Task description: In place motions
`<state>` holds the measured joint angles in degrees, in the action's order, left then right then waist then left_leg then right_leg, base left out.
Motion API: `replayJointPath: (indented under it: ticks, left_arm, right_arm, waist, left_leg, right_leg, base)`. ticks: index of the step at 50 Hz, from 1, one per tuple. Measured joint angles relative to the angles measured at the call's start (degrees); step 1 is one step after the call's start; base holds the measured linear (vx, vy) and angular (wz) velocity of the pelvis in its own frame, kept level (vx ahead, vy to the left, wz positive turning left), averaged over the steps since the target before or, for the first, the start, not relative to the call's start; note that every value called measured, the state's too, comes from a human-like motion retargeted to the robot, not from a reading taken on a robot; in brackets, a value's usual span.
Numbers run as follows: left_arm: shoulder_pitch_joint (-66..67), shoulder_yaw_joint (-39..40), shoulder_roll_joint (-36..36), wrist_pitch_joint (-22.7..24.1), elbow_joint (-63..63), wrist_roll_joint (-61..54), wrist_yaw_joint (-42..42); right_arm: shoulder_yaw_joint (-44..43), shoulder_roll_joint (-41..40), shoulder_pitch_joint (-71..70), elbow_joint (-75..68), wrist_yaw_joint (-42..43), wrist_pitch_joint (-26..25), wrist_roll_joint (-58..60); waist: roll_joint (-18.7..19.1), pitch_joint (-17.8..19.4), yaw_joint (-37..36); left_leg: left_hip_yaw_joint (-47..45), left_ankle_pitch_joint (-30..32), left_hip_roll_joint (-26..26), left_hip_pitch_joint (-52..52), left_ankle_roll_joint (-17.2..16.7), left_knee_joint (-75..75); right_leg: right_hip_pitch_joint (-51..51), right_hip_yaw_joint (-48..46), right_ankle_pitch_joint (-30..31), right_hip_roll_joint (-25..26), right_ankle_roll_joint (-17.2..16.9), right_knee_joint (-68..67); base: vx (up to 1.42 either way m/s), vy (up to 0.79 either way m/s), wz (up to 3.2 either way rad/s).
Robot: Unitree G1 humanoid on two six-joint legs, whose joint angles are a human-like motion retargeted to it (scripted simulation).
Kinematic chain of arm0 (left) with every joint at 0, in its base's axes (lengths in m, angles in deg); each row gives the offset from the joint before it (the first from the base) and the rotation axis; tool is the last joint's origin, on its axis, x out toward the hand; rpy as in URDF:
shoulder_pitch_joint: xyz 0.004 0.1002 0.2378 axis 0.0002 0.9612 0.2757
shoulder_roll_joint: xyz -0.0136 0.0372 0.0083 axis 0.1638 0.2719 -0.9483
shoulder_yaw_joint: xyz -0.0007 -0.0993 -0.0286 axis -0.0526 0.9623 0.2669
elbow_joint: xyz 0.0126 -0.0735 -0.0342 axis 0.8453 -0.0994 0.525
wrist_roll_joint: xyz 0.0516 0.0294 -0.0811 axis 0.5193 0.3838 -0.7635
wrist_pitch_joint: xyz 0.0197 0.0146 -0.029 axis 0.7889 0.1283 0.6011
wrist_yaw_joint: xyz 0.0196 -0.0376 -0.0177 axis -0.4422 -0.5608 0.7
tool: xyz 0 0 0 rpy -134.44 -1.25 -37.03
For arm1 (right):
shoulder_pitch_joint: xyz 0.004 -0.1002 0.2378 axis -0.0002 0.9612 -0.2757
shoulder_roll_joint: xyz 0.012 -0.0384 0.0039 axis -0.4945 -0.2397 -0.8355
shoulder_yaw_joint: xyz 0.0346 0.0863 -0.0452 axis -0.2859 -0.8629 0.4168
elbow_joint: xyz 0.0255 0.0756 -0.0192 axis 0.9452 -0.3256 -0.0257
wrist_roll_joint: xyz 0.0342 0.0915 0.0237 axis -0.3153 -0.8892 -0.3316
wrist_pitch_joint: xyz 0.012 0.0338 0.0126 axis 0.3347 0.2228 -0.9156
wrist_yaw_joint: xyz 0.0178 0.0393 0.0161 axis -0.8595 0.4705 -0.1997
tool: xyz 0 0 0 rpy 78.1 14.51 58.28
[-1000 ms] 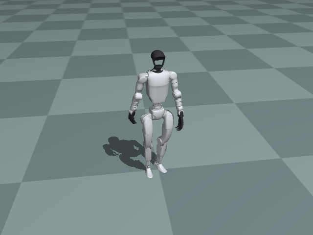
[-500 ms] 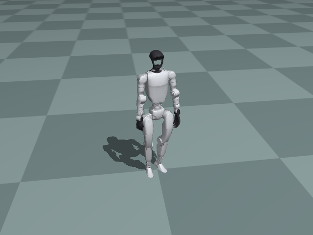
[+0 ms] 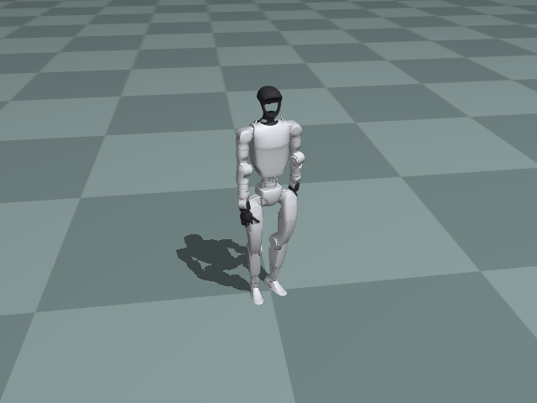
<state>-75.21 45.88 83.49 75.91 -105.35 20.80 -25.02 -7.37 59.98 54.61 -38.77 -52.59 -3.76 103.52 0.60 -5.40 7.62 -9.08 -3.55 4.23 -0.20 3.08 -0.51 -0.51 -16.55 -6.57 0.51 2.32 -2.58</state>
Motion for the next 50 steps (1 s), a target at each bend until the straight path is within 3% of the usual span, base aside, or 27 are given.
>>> replayJointPath:
  ticks: [12, 24, 41, 50]
  left_arm:
    - [-15.69, -7.89, 1.19, 0.48, 8.48, -3.00, 1.28]
    - [-21.99, -10.94, 2.69, 1.54, 15.54, -4.11, 0.33]
    - [-7.34, -4.37, 0.61, 1.57, 0.81, 1.48, 0.26]
    - [3.93, -1.14, 1.12, -0.78, 0.00, 3.44, 0.55]
  right_arm:
    - [-6.81, 6.14, 10.54, -12.32, 3.64, -4.83, 0.70]
    - [-8.28, 7.17, 12.32, -12.64, 3.83, -6.09, -2.66]
    - [-0.24, -0.58, -1.30, -0.60, -2.04, -1.47, -2.79]
    - [1.55, -2.32, -5.40, 4.71, -2.93, 0.87, -3.71]
  waist:
    - [0.30, 0.22, 0.93]
    - [0.74, 0.42, 0.93]
    - [0.53, -0.15, -1.03]
    - [0.36, -0.19, -0.83]
  left_leg:
    - [-2.13, -0.50, -0.64, 0.27, -0.09, 0.00]
    - [-2.61, -0.44, -0.94, 0.31, -0.16, -0.08]
    - [-0.51, -0.16, -0.11, 0.32, -0.06, -0.04]
    - [0.05, -0.09, -0.07, 0.08, -0.09, 0.01]
  right_leg:
    - [-0.34, 0.71, 0.30, 0.26, -0.06, 0.07]
    - [-0.32, 0.74, 0.31, 0.41, -0.01, -0.01]
    - [0.16, -0.05, -0.05, -0.01, 0.06, -0.04]
    - [0.02, -0.27, -0.13, -0.05, -0.08, -0.12]
  base:
    - [-0.01, -0.01, -0.12]
    - [0.00, 0.00, 0.00]
    - [0.00, 0.00, 0.00]
    - [0.00, 0.00, 0.00]
